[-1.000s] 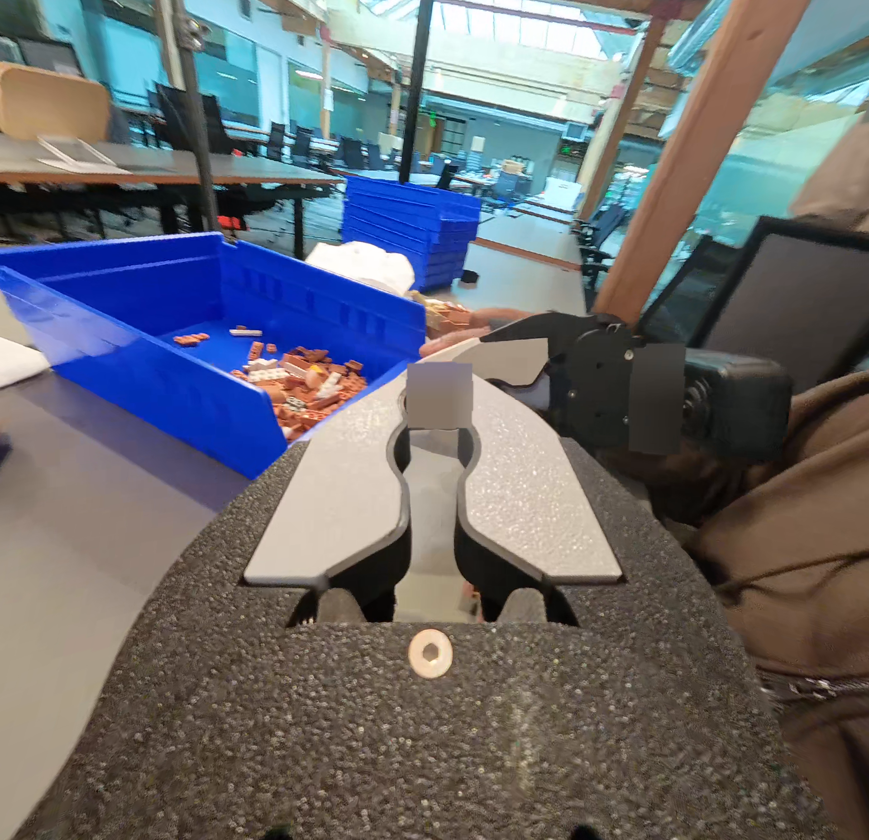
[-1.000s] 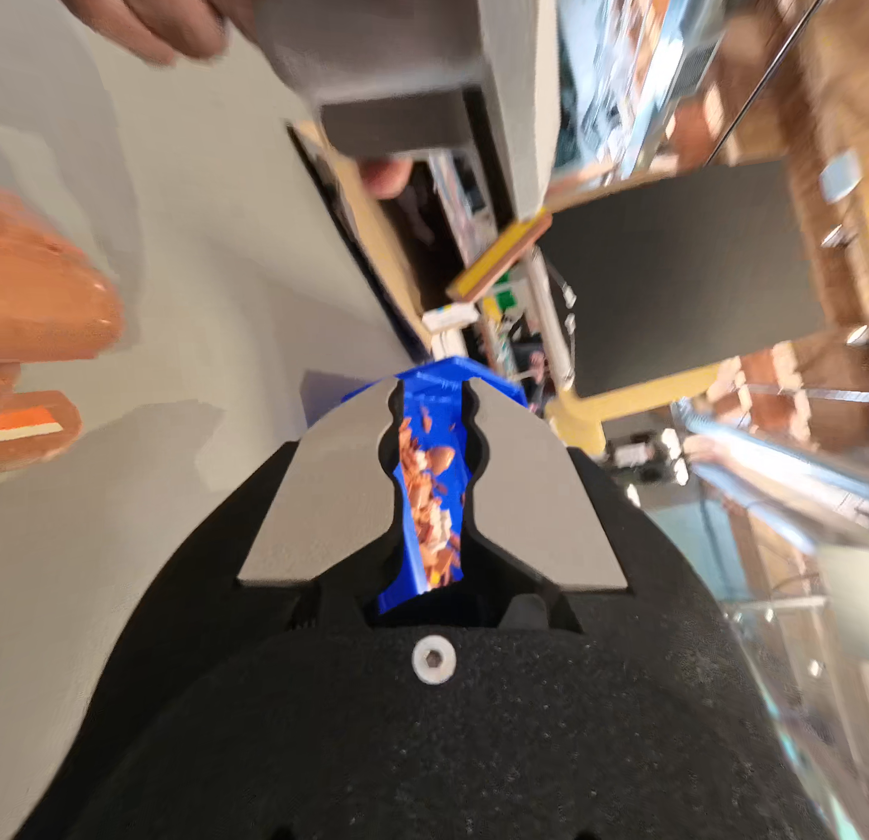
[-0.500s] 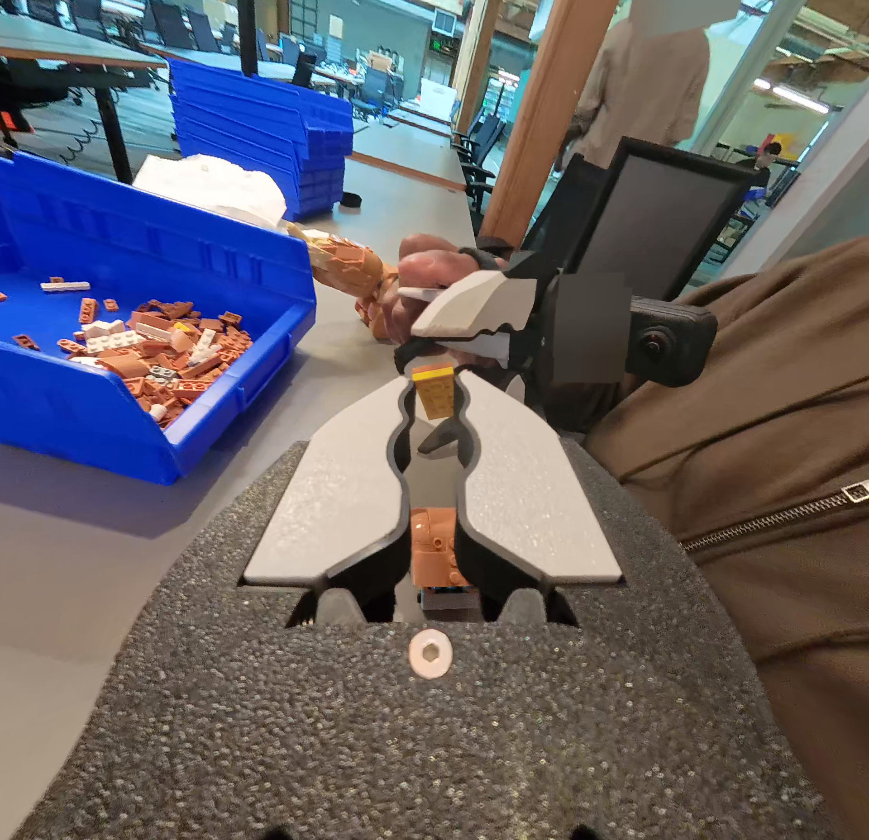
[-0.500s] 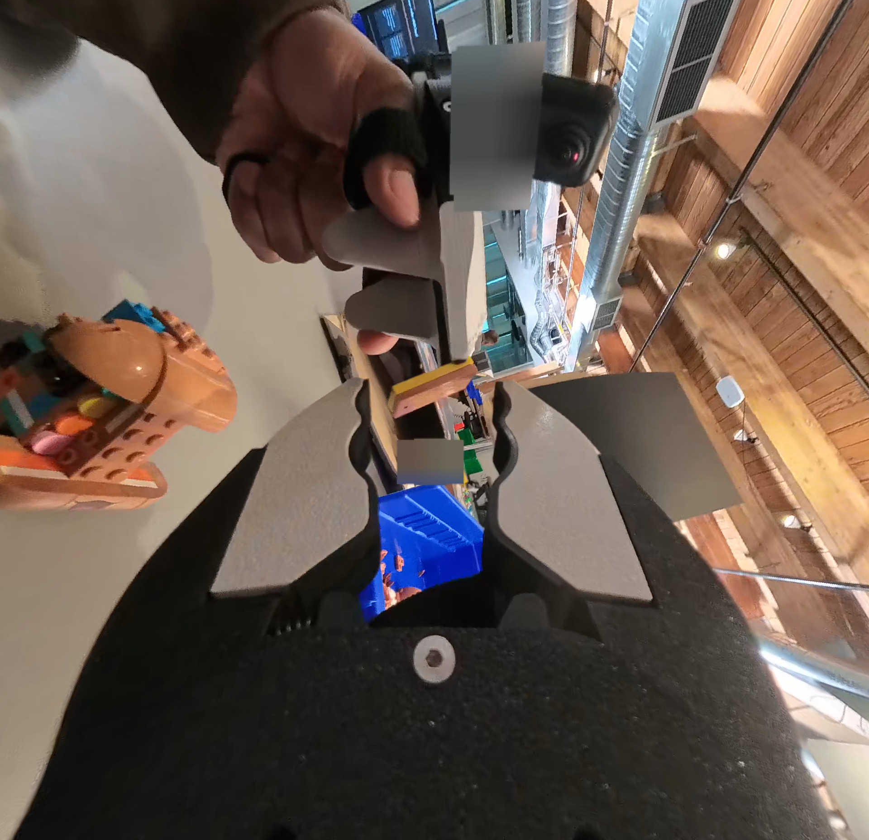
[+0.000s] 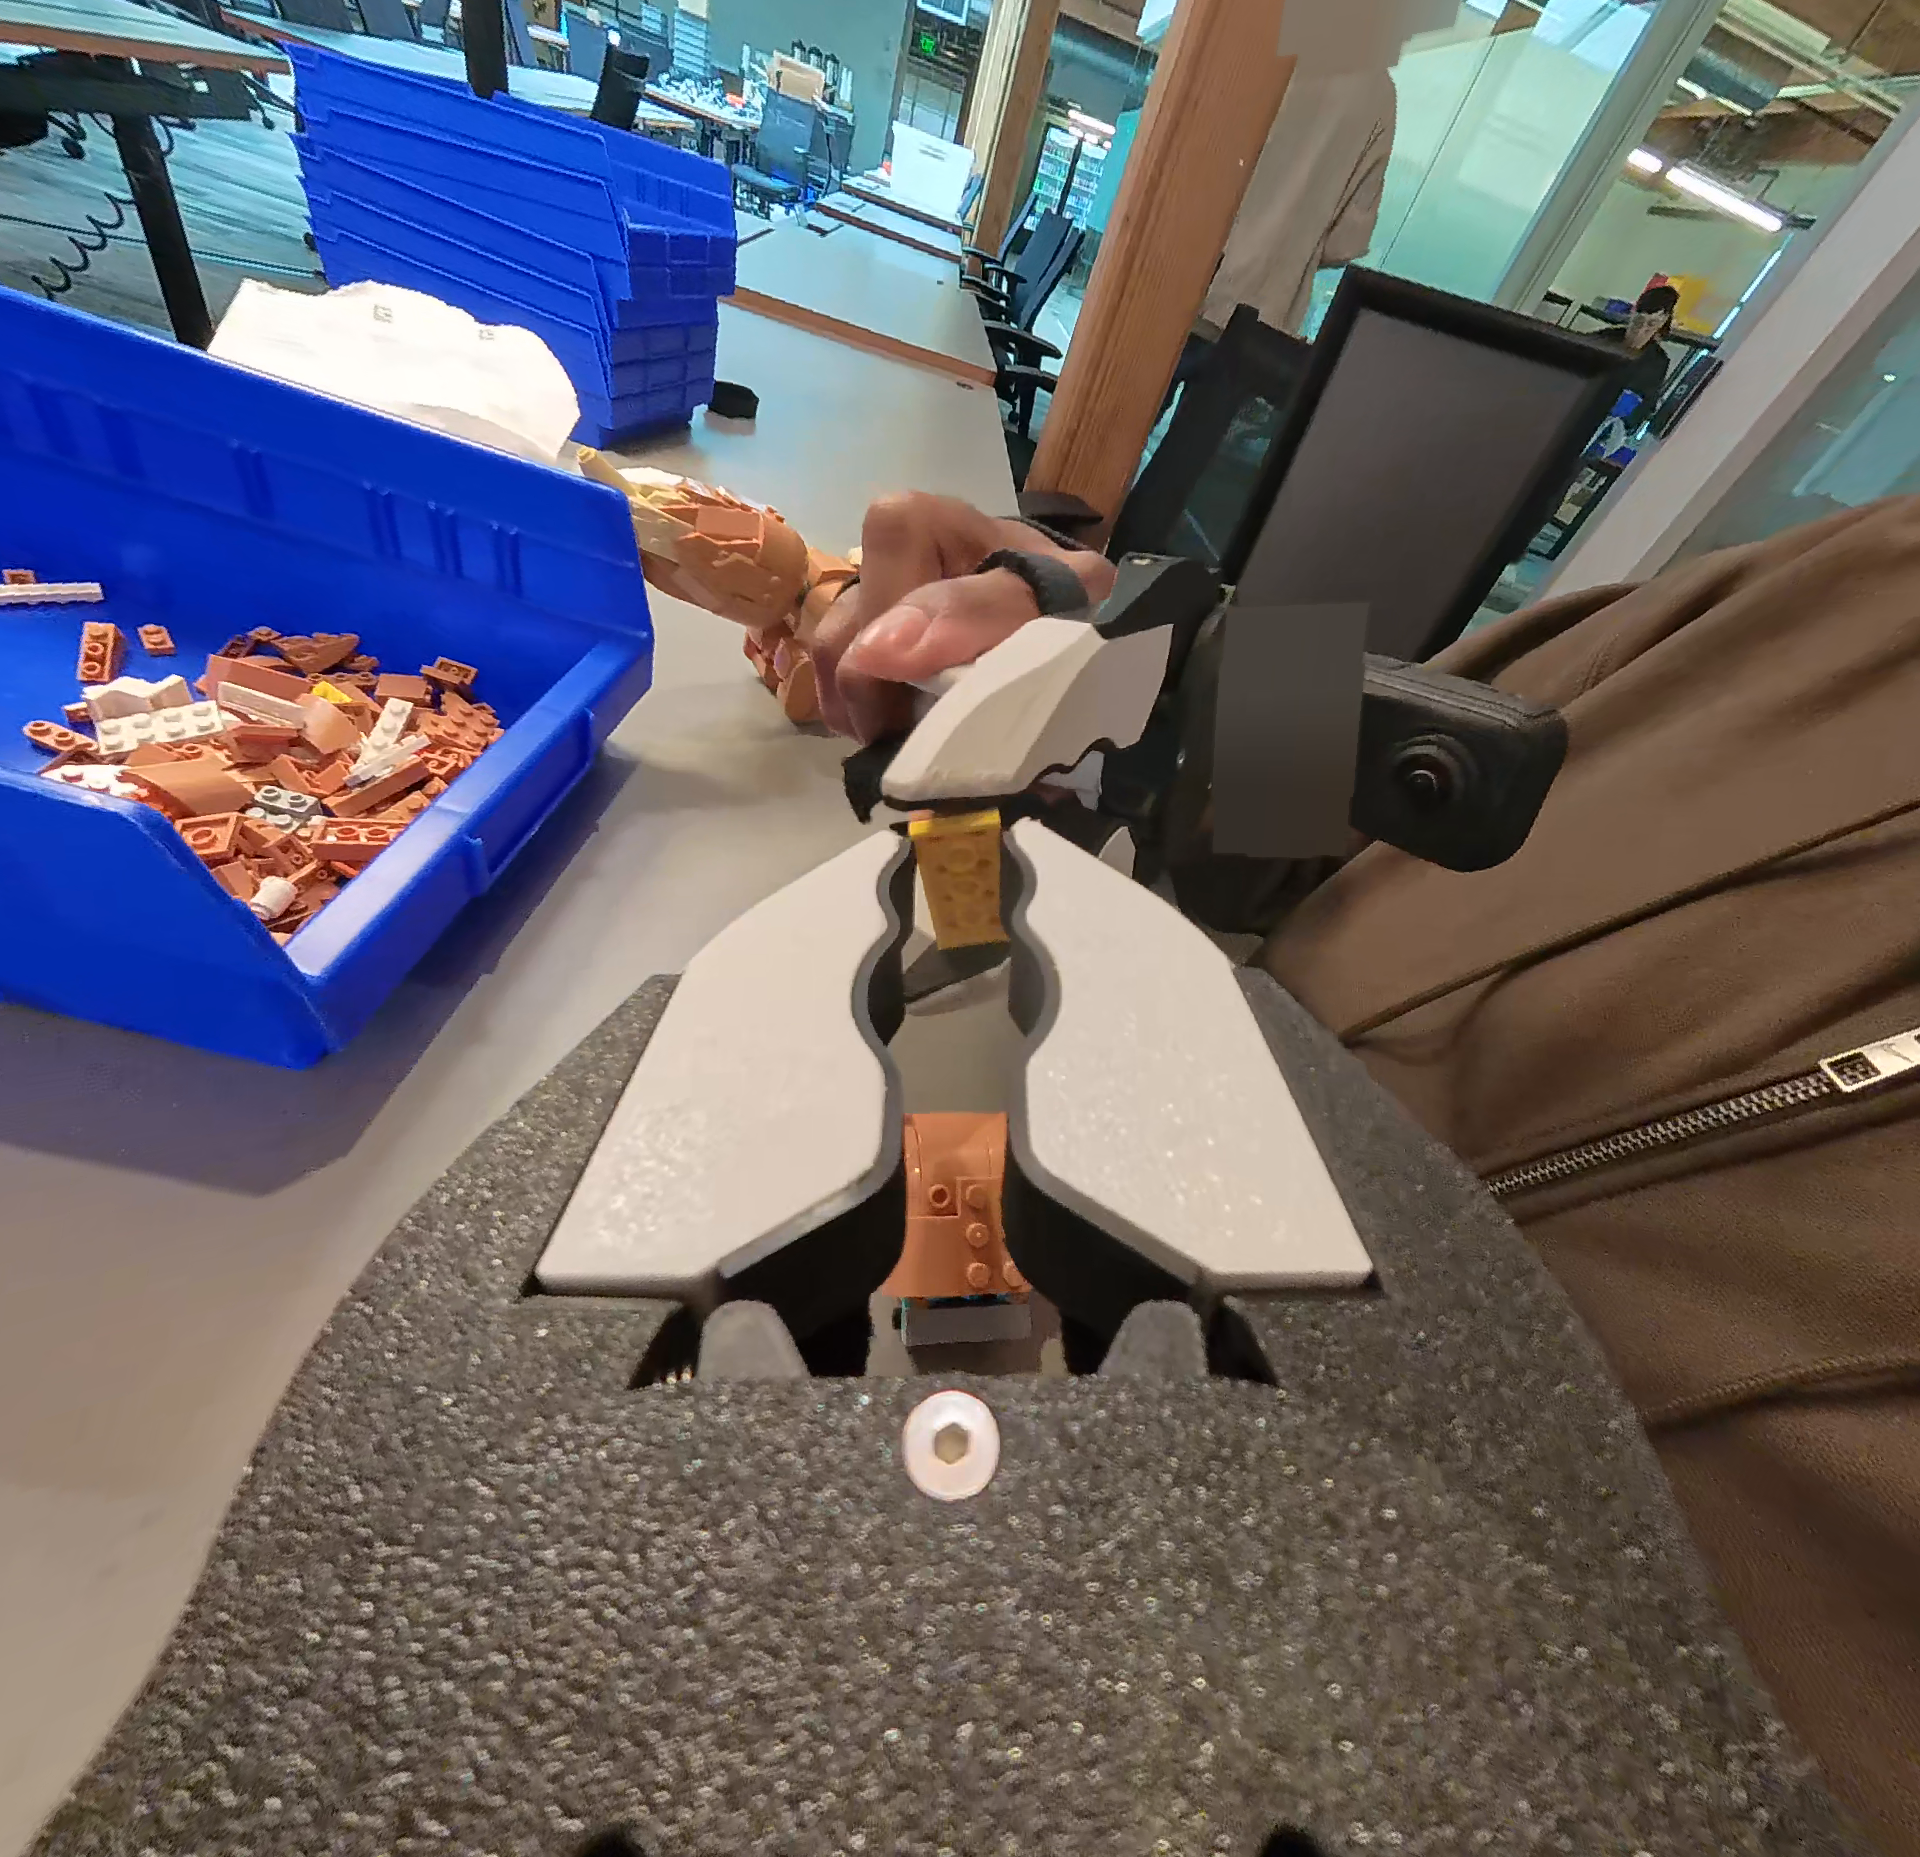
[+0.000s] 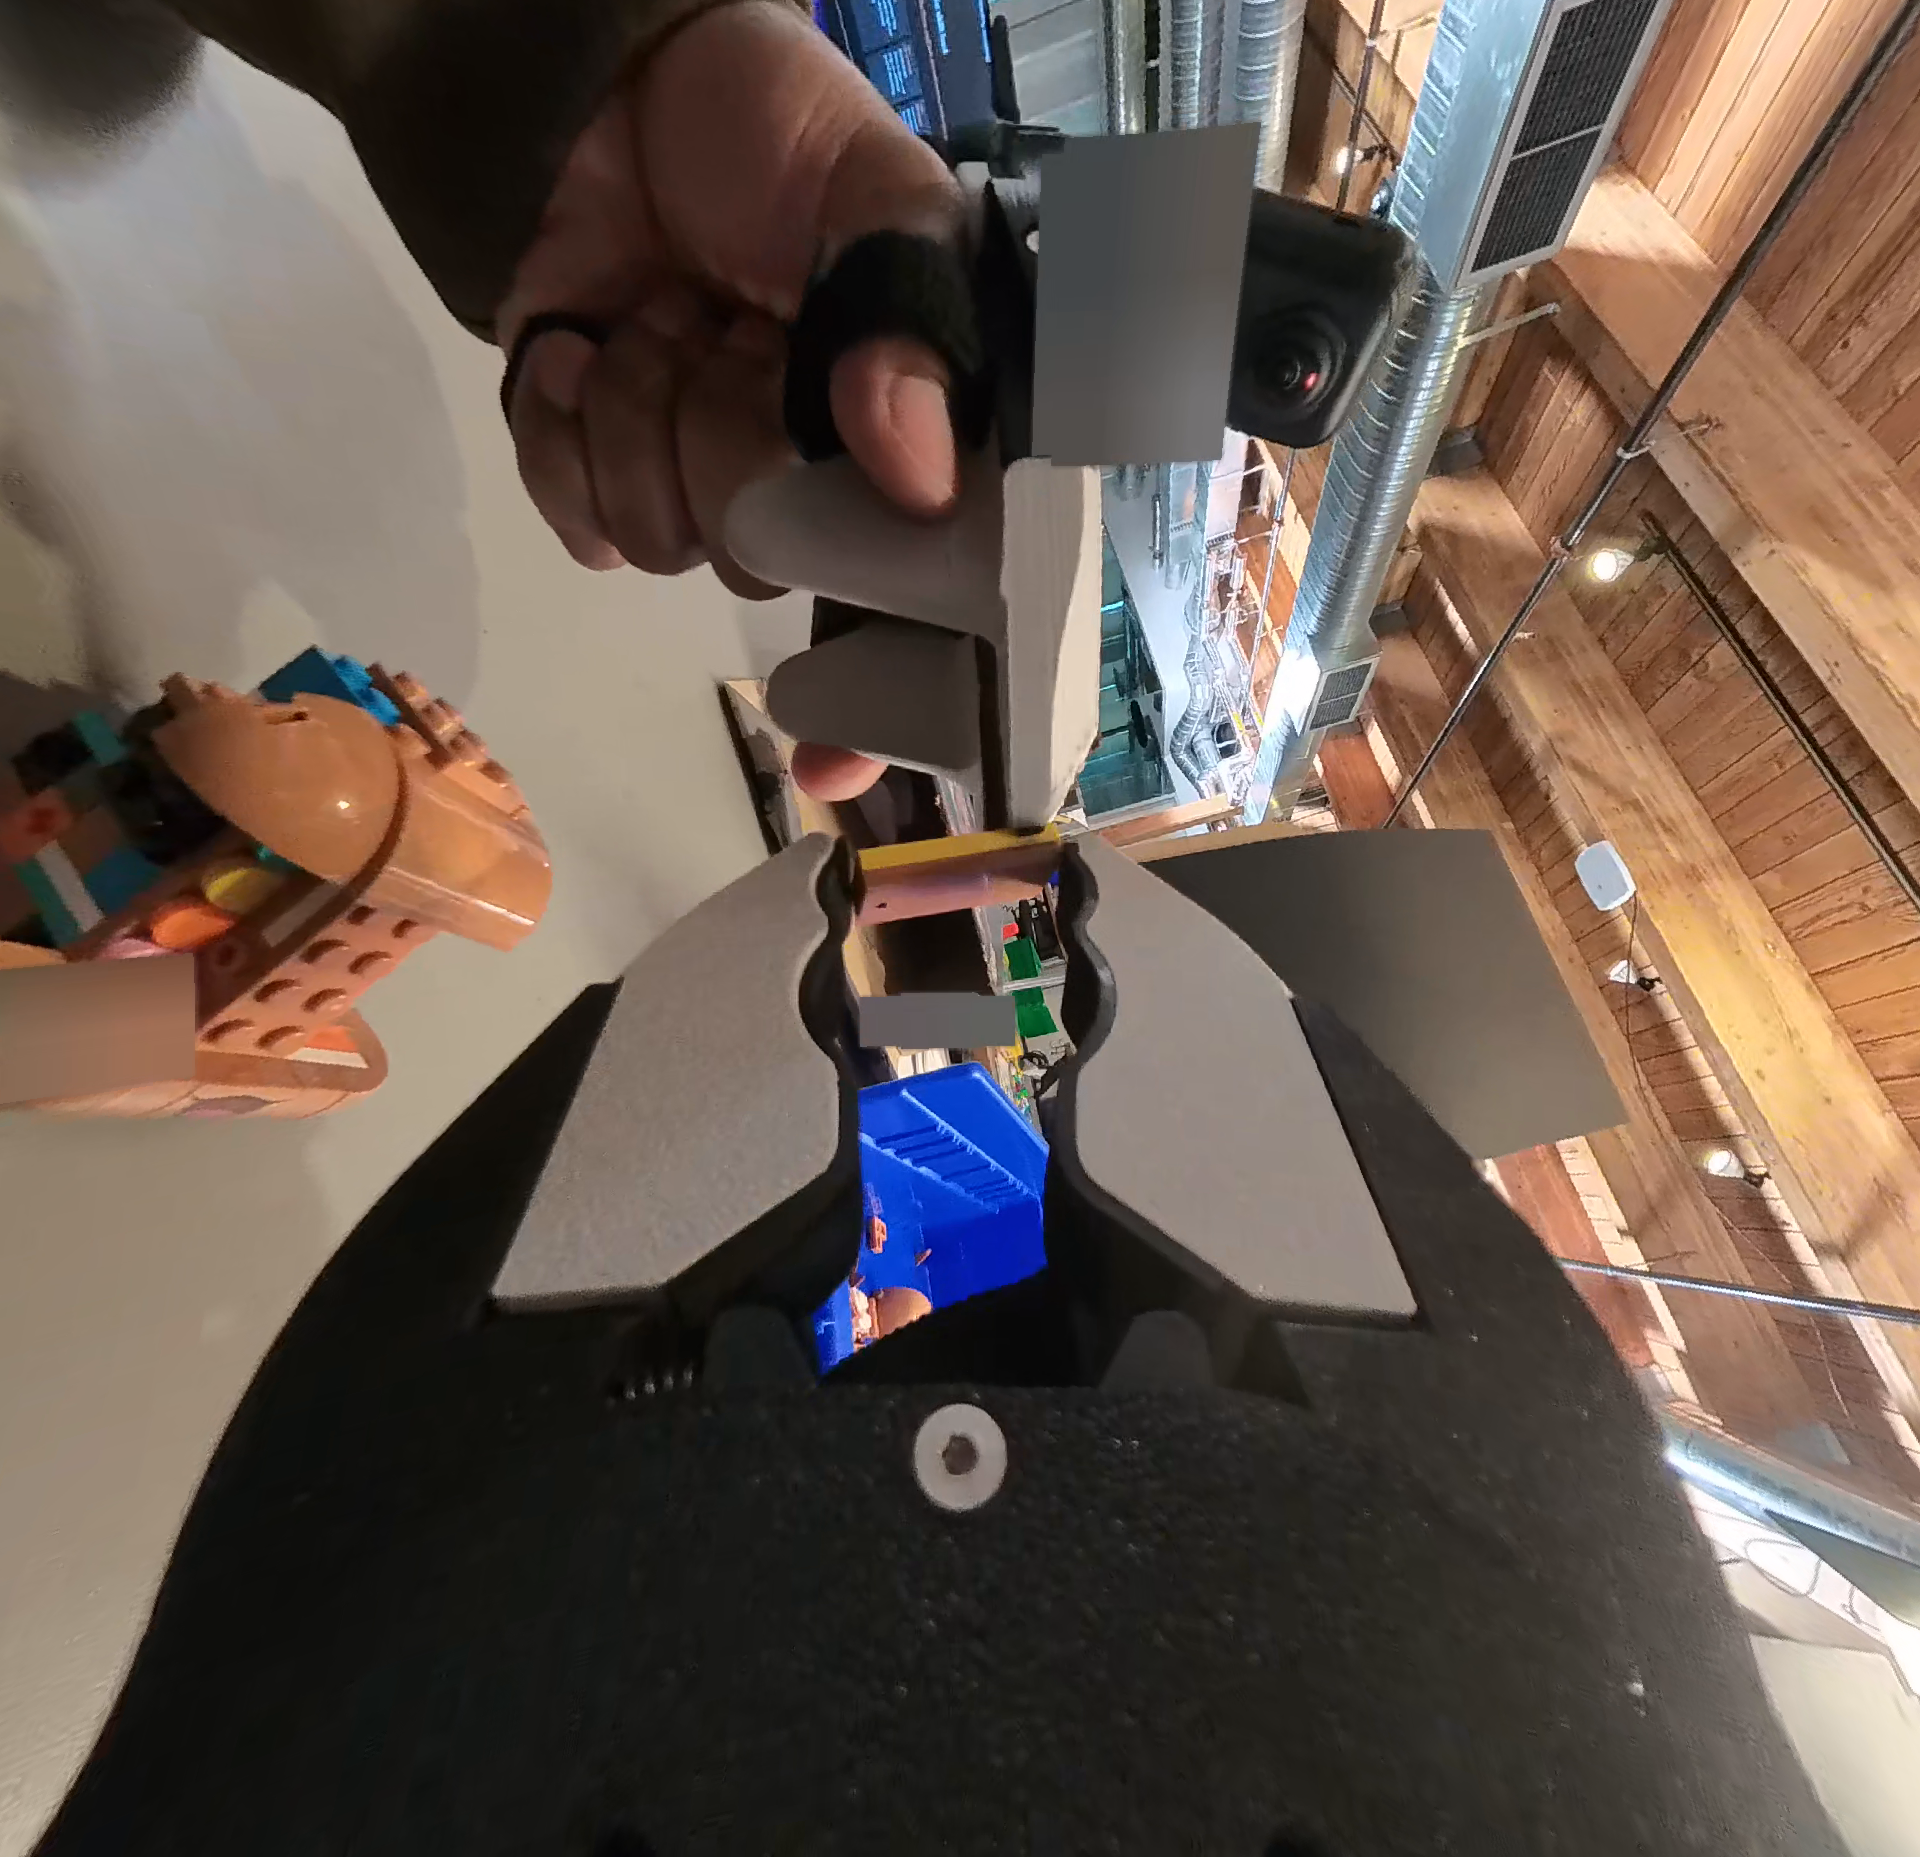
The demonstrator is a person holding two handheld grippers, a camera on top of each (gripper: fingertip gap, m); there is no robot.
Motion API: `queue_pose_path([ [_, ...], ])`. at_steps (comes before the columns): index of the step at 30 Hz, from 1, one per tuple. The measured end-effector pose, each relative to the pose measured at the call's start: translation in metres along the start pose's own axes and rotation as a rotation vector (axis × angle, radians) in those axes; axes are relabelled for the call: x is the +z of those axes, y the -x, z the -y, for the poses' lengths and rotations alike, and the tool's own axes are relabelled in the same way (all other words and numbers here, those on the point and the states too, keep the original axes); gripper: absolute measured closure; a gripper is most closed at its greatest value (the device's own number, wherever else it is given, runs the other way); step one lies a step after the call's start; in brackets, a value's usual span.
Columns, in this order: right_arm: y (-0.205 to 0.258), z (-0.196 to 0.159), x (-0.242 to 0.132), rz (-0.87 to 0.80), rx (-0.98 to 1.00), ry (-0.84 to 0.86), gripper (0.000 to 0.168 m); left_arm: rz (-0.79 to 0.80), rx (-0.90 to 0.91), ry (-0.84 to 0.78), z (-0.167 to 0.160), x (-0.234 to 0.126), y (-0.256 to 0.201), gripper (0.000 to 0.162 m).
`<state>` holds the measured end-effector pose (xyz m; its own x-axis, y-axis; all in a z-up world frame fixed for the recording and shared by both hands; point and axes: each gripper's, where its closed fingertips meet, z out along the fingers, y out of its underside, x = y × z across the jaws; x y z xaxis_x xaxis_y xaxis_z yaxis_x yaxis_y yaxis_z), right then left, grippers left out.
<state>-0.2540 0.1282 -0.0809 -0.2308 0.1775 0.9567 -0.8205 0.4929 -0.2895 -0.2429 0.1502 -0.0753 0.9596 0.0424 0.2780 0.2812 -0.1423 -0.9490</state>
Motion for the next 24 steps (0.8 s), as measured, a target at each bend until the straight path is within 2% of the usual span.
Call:
queue_pose_path([
  [24, -0.012, 0.004, -0.004, -0.062, 0.0, -0.018, 0.131, -0.05, -0.046, -0.105, 0.012, 0.007, -0.004, 0.146],
])
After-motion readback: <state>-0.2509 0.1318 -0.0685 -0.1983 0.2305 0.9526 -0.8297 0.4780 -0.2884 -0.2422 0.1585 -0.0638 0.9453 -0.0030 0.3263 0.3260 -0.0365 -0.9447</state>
